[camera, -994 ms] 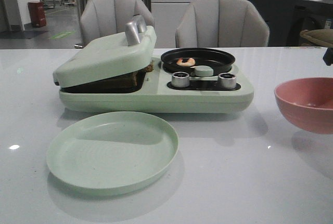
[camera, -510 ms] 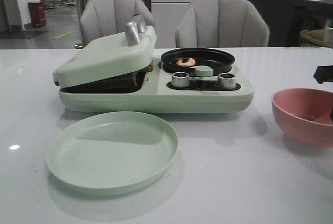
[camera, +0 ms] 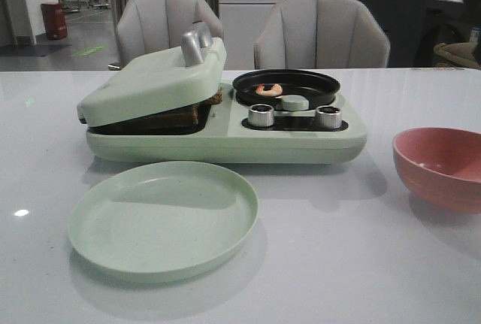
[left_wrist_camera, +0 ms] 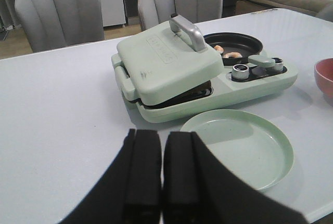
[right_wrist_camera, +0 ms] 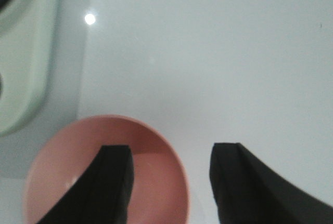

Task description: Make breakfast with bread and shrimp

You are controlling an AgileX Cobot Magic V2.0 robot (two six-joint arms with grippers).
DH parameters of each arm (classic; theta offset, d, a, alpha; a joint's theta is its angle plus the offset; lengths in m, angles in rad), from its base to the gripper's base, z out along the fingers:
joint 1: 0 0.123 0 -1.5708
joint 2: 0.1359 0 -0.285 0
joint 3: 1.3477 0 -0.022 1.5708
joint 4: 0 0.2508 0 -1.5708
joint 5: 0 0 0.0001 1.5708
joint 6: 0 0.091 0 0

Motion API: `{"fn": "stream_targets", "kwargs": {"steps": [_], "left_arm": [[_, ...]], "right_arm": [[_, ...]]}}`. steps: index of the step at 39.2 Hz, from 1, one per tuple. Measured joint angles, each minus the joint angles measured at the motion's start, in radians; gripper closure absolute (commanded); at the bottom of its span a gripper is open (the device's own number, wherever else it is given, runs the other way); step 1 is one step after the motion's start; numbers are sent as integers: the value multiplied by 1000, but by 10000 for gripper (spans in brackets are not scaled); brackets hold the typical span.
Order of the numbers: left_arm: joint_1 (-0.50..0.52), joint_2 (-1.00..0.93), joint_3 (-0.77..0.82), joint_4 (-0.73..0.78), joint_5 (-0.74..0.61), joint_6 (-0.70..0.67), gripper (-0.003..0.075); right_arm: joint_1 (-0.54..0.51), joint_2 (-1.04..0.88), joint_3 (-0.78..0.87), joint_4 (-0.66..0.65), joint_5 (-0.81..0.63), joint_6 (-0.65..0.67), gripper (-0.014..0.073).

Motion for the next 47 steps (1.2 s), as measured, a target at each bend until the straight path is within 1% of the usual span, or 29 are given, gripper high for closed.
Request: {"fn": "stream_targets", "kwargs": {"steps": [8,12,17,20,29,33,42,47], "left_arm": [[0,0,0,0,0,0,606],[0,0,0,0,0,0,606],[0,0,0,0,0,0,606],[0,0,0,0,0,0,606],[0,0,0,0,0,0,606],[0,0,0,0,0,0,606],[0,0,0,0,0,0,606],[0,0,0,0,0,0,606]], "right_arm": [[119,-130,5,3,-10,-14,139],[168,-222,41,3,-32,-17,139],[203,-337,113,5,-87,-18,140],[218,-421,180,6,-144,-18,146],[258,-704,450,13,-362,-18,146],[263,-852,555,33,-424,-18,146],[263,-1160,763,85,-458,-18,146],[263,-1269,880,87,-458,-18,146]]}}
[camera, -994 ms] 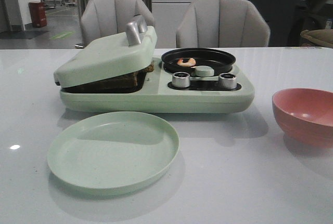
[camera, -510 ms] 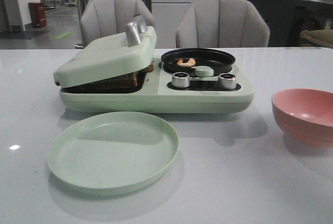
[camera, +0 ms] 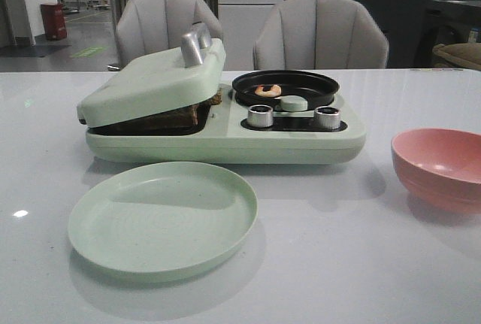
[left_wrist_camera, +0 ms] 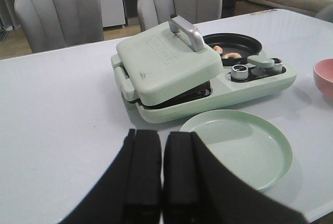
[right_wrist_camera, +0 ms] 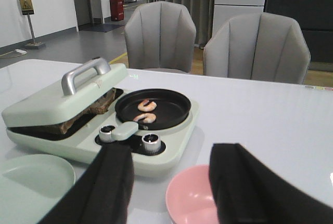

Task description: Make breakfast with bread and shrimp

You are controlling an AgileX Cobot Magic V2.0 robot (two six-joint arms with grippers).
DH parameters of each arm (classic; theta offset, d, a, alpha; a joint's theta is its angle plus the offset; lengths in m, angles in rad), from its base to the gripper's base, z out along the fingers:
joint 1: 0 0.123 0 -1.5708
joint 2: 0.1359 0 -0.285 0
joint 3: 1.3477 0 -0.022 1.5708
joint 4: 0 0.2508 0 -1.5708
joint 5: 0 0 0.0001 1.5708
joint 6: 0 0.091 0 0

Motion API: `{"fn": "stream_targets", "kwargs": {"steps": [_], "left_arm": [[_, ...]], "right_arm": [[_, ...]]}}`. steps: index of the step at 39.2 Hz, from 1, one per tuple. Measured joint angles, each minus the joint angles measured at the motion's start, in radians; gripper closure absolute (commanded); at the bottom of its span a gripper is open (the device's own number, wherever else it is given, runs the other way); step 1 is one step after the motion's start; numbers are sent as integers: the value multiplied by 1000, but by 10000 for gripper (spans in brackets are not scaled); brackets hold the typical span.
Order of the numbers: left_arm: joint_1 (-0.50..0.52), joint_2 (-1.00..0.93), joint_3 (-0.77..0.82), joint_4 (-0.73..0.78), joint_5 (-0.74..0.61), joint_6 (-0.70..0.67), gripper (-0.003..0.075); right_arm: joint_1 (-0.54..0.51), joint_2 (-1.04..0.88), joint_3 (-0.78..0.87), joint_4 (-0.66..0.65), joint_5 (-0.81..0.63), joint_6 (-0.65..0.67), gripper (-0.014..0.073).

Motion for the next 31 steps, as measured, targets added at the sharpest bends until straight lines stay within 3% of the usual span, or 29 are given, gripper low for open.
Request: {"fn": "stream_targets", "kwargs": {"steps": [6,13,31], "left_arm": [[0,0,0,0,0,0,606],[0,0,0,0,0,0,606],[0,0,0,0,0,0,606]], "right_arm": [[0,-48,75,1,-7,0,181],[0,-50,81,2,-36,0,477],[0,-50,81,4,-37,0,459]]}}
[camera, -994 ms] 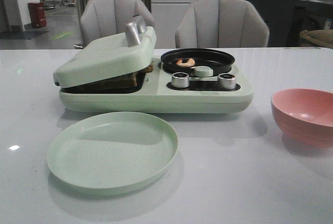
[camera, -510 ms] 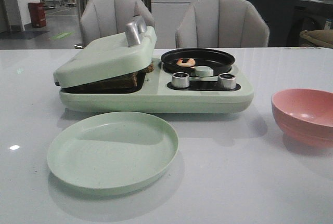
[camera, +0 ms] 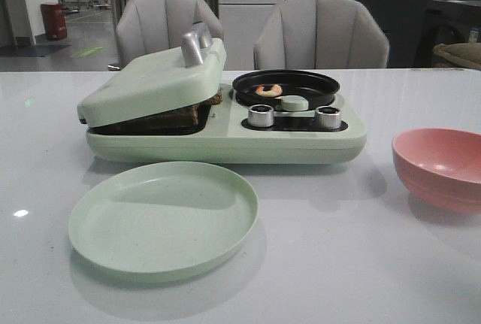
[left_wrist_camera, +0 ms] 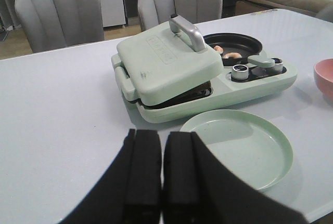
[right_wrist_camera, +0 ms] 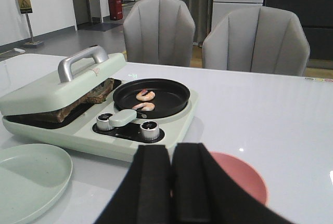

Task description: Make breakfast with bread and shrimp

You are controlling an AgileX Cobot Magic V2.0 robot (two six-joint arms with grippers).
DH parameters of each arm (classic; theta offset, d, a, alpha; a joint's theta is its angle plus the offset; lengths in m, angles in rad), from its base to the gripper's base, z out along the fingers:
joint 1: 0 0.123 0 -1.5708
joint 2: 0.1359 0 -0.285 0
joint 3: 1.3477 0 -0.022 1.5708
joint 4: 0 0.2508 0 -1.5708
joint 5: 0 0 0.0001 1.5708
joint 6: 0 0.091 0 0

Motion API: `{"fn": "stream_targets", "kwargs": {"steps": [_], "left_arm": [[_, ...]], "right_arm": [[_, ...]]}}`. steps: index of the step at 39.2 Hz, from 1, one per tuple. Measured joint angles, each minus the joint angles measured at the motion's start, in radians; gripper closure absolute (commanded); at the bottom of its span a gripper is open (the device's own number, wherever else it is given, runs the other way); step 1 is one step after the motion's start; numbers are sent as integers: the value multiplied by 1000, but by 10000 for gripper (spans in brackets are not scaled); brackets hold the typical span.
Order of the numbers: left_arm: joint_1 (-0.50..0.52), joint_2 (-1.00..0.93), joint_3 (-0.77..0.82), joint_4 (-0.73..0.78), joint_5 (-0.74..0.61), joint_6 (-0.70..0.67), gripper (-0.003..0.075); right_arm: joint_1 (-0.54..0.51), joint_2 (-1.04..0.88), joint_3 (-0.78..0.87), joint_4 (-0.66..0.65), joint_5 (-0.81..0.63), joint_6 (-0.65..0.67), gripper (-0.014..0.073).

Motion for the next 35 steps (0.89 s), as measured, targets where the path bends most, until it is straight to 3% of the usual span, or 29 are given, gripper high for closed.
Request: {"fn": "stream_targets", "kwargs": {"steps": [18,22,28,35], "left_arm": [[0,0,1,9,-2,0,606],[10,0,23,60,-60,2,606],[117,0,101,78,-265,-1,606],[271,0,200,114,-371,-147,606]], "right_arm": [[0,0,0,0,-1,0,459],[0,0,0,0,-2,0,459],[0,0,0,0,-2,0,459],[0,0,0,0,-3,0,459]]}}
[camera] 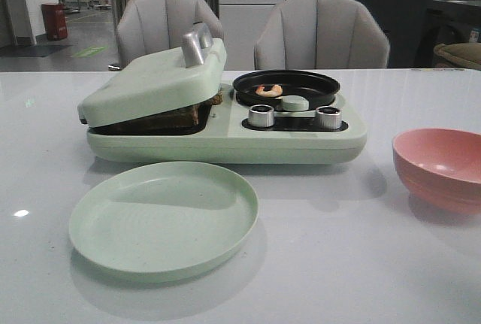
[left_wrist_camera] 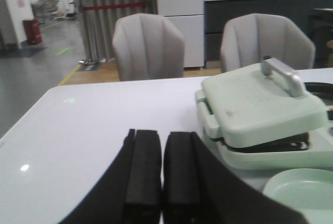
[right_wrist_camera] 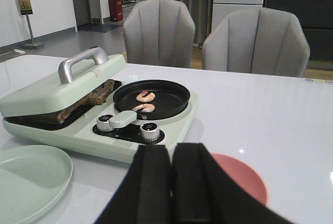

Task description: Make breakfast with bread and shrimp

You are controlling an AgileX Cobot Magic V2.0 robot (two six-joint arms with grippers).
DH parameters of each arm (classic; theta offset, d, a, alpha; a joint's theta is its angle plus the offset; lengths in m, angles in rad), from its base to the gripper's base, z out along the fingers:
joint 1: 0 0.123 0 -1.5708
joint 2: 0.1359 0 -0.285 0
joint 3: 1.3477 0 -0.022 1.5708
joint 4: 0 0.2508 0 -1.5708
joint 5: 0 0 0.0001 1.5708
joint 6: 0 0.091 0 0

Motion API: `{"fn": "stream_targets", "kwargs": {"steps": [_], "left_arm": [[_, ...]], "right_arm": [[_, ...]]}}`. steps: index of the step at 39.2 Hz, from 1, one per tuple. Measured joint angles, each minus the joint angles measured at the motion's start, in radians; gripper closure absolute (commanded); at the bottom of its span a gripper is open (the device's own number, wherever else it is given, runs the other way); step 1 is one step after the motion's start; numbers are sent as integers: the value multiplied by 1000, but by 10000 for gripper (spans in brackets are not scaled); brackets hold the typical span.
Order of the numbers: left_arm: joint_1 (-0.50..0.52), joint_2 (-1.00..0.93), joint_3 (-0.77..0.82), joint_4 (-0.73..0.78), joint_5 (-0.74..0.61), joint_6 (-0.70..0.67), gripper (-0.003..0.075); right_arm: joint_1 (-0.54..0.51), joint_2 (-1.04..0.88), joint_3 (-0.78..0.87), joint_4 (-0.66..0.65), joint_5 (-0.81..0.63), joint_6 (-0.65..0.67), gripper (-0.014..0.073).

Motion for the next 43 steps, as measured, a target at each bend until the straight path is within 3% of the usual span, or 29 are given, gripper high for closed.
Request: {"fn": "stream_targets", "kwargs": {"steps": [6,19,31,43], "left_arm": [[46,0,75,49,-49,-94,606],[45,-1,170,79,-213,-113,606],[-83,-1,170,120,-212,-113,606],[-92,-1,170,120,-212,-113,606]], "right_arm": [[0,0,0,0,0,0,459],[0,0,0,0,-1,0,459],[0,0,0,0,-1,0,459],[0,0,0,0,-1,0,459]]}}
